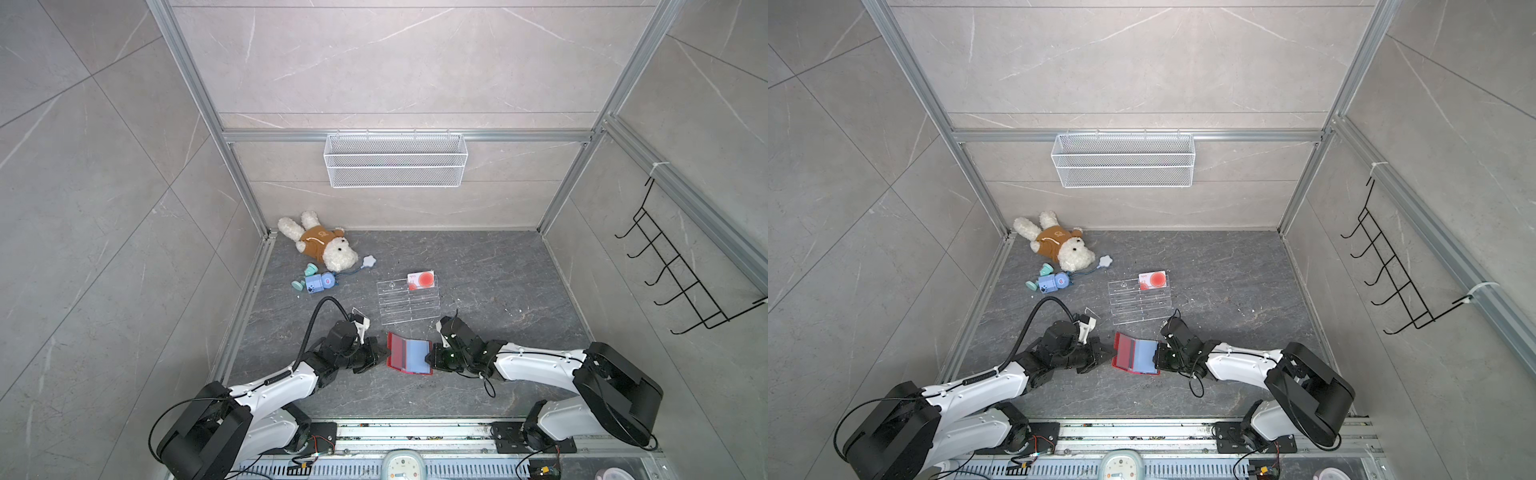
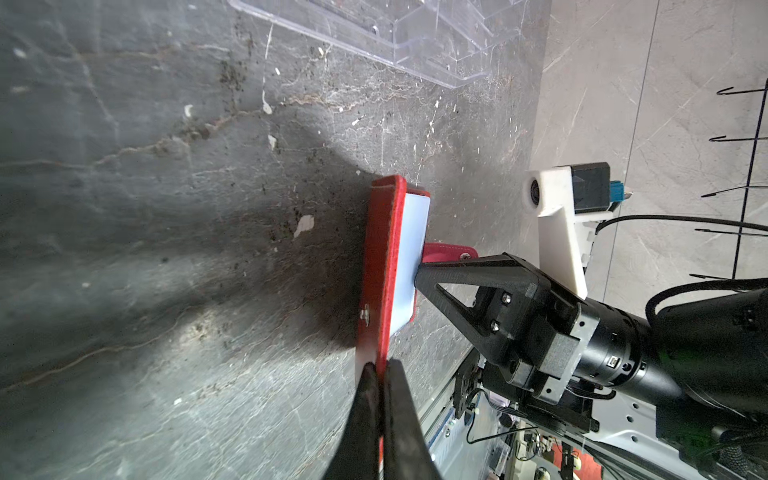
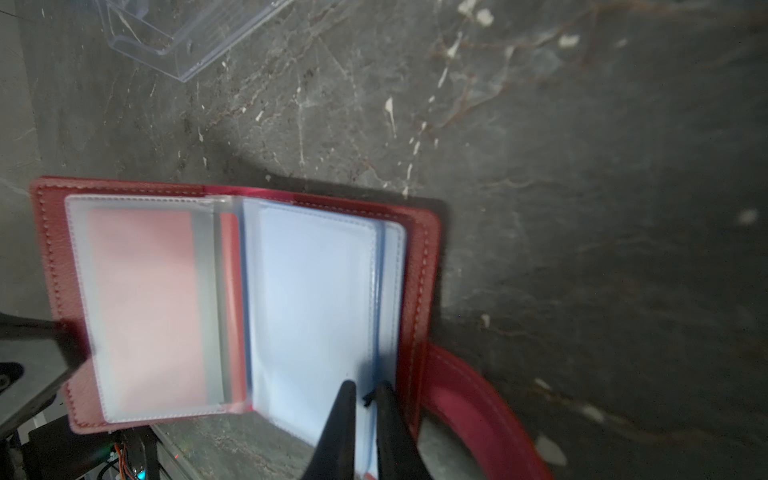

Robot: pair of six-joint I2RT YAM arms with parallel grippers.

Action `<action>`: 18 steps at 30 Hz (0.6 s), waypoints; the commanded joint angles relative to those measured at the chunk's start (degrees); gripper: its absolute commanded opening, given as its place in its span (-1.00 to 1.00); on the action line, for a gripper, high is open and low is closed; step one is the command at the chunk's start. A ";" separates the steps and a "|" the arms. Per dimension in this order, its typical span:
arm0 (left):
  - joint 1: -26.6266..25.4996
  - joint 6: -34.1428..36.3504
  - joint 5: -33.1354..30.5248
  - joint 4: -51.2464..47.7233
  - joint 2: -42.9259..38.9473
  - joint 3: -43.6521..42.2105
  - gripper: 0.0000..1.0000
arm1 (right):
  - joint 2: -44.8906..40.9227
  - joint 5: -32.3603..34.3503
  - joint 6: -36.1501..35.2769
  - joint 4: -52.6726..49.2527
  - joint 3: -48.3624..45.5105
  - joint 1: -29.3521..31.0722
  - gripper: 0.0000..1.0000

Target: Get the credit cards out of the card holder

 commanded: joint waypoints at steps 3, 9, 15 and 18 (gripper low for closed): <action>-0.60 1.79 1.48 1.35 0.16 2.27 -1.00 | 2.20 2.52 -0.20 -3.08 -0.86 -0.13 -0.69; -2.69 2.24 2.36 5.18 2.08 3.40 -1.00 | 3.73 2.26 -0.08 -1.86 -1.32 -0.14 -0.69; -4.33 2.99 2.68 5.70 4.87 5.44 -1.00 | 4.97 1.37 0.27 -0.34 -1.55 -0.13 -0.71; -4.89 3.09 2.66 6.45 6.51 5.88 -1.00 | 5.07 1.19 0.17 -0.09 -1.62 -0.15 -0.72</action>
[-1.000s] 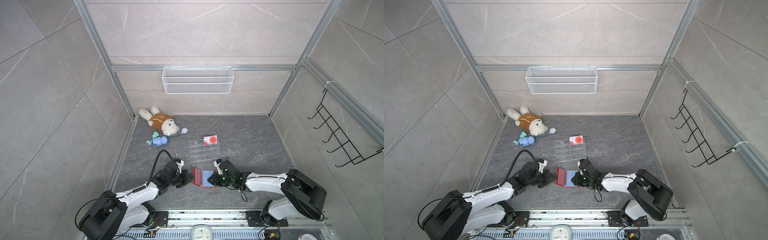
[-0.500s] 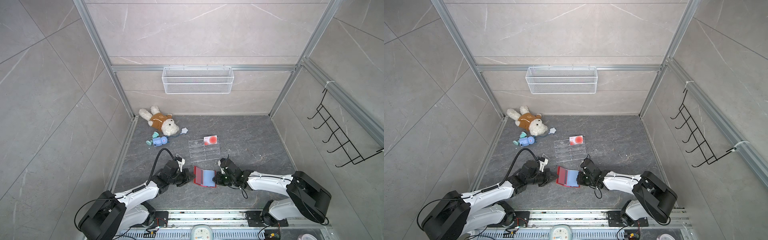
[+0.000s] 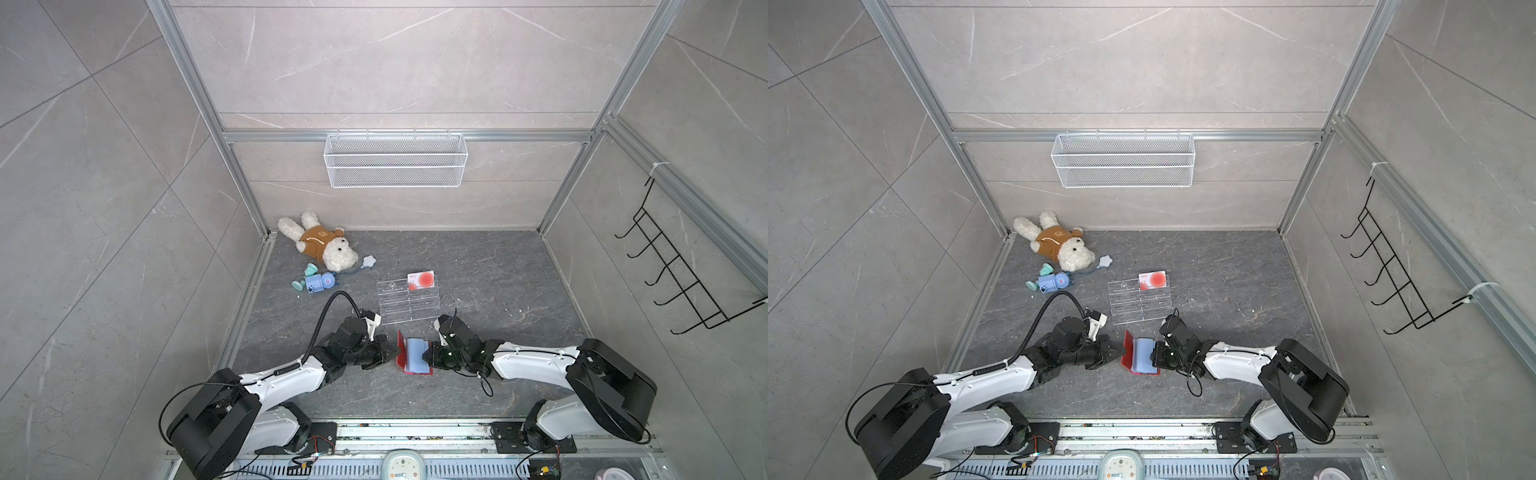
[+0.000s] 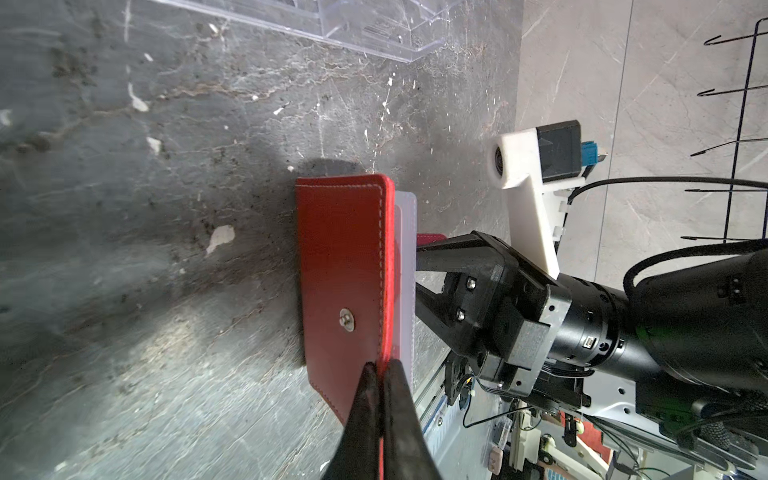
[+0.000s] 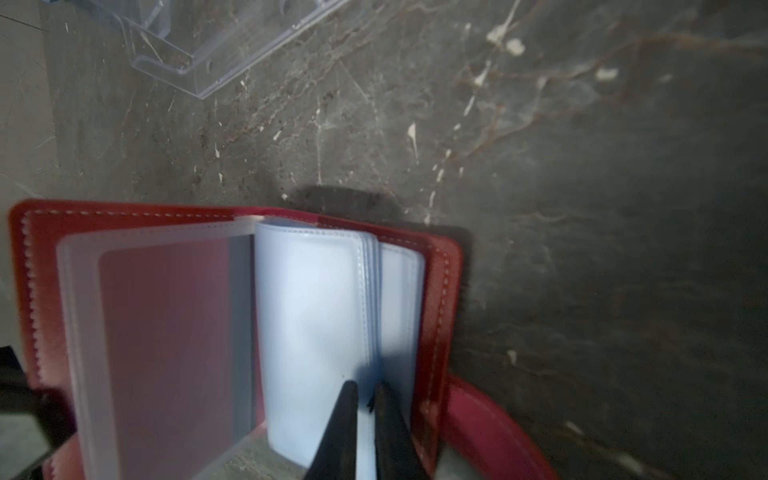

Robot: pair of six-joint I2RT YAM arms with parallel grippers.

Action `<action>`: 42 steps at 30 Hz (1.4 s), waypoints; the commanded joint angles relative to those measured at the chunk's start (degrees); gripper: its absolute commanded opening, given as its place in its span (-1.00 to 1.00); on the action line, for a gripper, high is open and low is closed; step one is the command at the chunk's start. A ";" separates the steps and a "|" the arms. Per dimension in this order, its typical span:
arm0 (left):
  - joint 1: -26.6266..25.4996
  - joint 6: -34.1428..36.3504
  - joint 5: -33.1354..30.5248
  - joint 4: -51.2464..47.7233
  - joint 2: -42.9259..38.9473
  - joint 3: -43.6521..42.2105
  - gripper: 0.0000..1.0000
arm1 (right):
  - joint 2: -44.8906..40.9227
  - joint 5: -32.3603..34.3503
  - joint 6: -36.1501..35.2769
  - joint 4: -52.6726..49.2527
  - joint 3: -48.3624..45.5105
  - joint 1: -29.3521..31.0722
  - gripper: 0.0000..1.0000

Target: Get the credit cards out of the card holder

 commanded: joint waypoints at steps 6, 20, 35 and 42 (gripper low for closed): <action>-0.55 1.51 -1.66 0.23 -0.28 0.99 -1.00 | 2.76 1.41 0.17 -4.67 -1.92 -0.11 -0.74; -0.60 2.52 -8.20 -9.14 -4.64 -0.93 -1.00 | 1.72 2.32 0.57 -5.69 -2.59 -0.16 -0.74; -0.59 3.28 -18.79 -23.11 -9.30 -0.25 -0.92 | -0.29 3.17 1.18 -8.04 -2.60 -0.17 -0.74; -0.58 2.92 -19.46 -26.59 -11.44 1.63 -0.31 | -4.35 4.38 1.09 -12.99 -1.05 -0.14 -0.71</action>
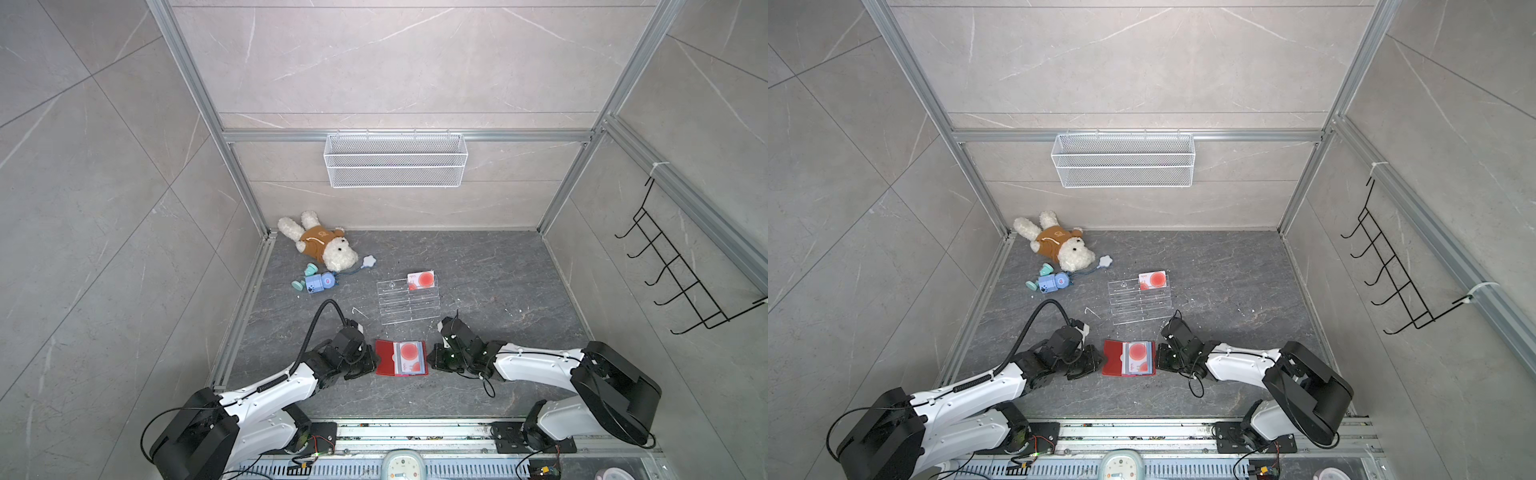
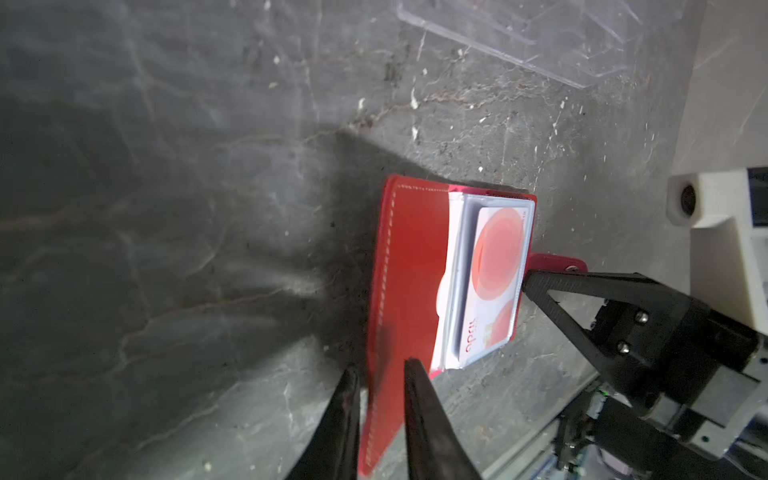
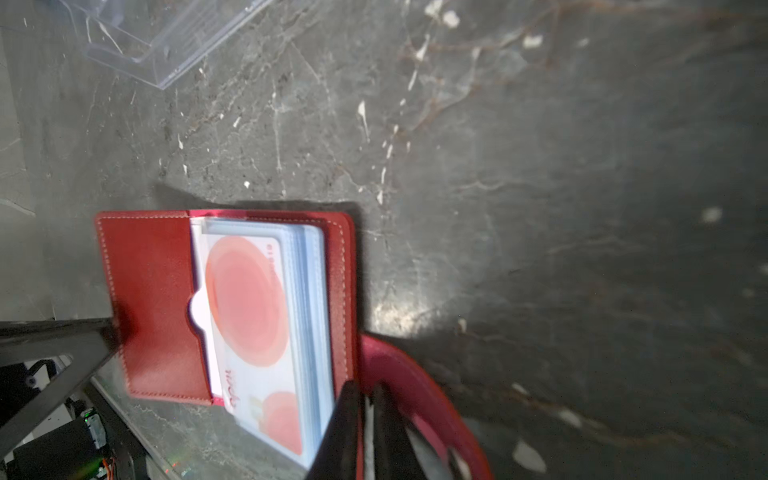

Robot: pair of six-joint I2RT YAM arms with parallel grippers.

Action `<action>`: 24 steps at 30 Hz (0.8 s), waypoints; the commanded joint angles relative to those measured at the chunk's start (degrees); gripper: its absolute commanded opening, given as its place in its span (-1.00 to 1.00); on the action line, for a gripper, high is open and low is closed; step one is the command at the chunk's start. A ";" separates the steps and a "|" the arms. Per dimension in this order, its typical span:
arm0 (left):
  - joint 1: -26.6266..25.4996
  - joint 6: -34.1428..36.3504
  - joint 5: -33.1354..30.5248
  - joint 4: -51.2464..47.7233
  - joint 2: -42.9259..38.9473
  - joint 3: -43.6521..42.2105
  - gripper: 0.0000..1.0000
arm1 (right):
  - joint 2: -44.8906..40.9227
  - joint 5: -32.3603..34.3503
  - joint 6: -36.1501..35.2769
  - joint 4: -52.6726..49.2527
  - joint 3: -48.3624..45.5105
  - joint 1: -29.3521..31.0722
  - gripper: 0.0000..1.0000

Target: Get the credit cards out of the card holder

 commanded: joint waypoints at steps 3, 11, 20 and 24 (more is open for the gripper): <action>0.12 0.32 -4.81 -9.00 -6.17 4.45 -0.08 | -3.94 4.03 0.03 -10.78 0.91 -0.09 -0.69; 0.12 0.16 -1.77 -12.04 -11.99 11.56 0.67 | -11.07 3.63 -2.89 -13.55 4.17 -0.10 -0.58; 0.08 -8.72 12.46 6.65 -0.76 9.51 0.30 | -7.84 -4.69 -4.13 -4.05 6.09 -0.09 -0.61; 0.11 -10.80 13.69 10.68 3.53 7.84 0.21 | -3.21 -5.88 -3.34 0.22 5.68 -0.31 -0.66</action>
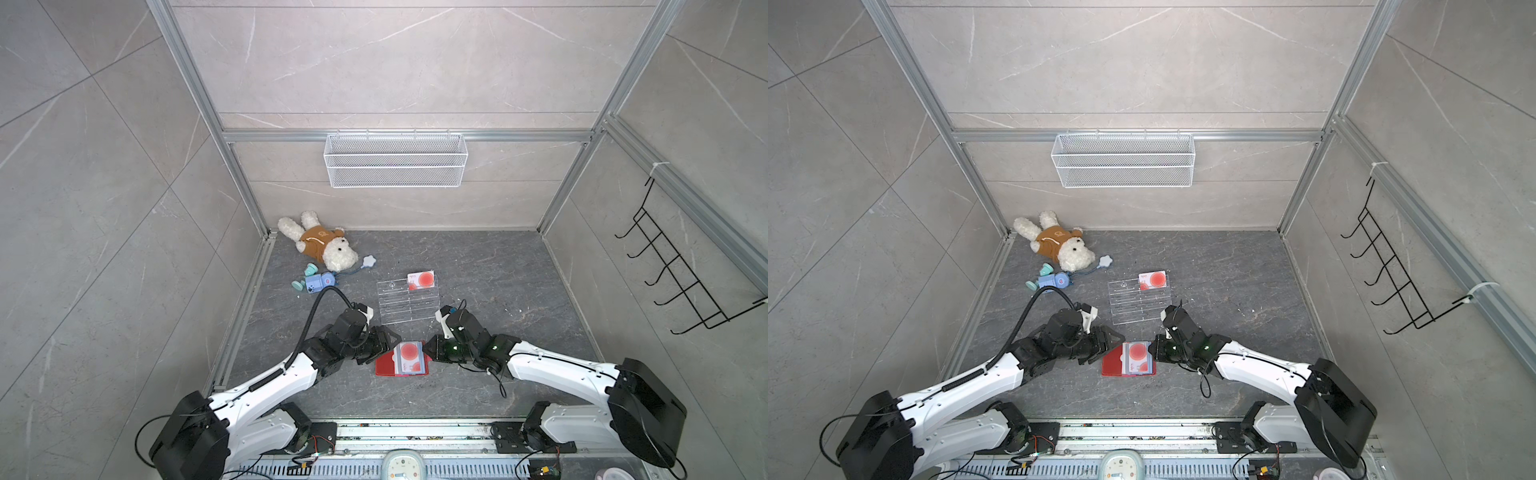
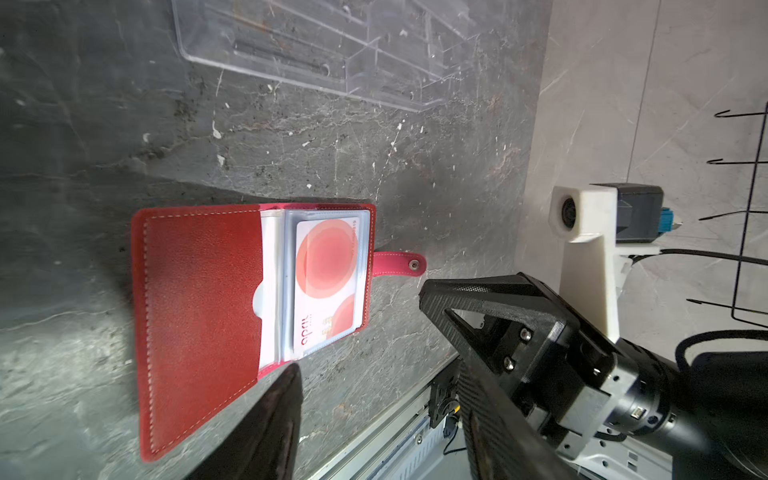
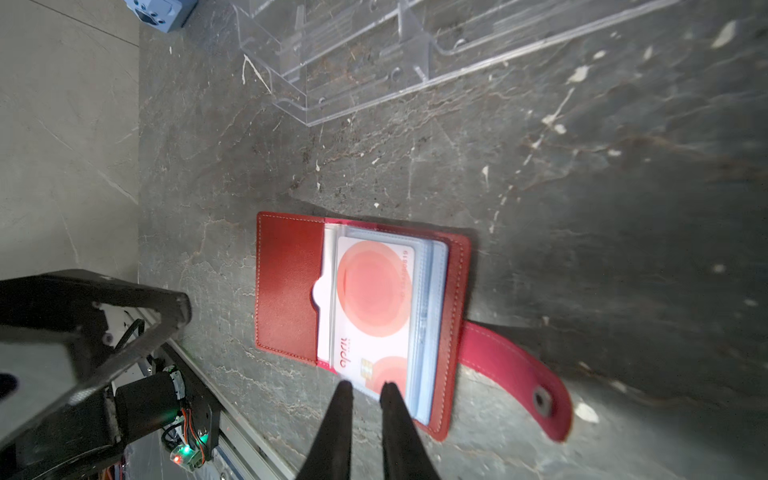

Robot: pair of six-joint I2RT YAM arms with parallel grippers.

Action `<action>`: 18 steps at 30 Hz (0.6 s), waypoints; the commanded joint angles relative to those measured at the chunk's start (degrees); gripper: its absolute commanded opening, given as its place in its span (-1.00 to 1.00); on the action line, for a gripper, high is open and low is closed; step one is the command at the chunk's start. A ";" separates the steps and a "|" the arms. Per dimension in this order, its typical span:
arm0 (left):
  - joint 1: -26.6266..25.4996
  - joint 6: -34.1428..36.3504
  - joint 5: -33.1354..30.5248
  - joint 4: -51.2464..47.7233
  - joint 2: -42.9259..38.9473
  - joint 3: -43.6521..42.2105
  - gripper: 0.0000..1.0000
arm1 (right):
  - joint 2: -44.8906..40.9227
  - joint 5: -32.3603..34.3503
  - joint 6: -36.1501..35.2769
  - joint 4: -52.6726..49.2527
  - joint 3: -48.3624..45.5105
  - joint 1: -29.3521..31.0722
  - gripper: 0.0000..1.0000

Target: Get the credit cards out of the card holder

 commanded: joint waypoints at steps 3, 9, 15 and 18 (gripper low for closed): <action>0.06 -4.98 4.69 12.05 4.07 -3.50 0.19 | 6.07 -3.72 0.76 7.73 -0.30 -0.62 -0.69; 0.08 -7.19 5.18 18.92 8.92 -5.98 0.11 | 10.06 -4.32 1.71 11.43 -1.18 -0.78 -0.71; 0.05 -7.92 4.55 22.79 11.14 -7.75 0.03 | 11.87 -4.37 2.26 13.52 -2.50 -0.81 -0.72; 0.01 -8.38 4.37 25.37 12.20 -8.91 -0.02 | 13.05 -4.21 2.50 14.49 -2.96 -0.82 -0.74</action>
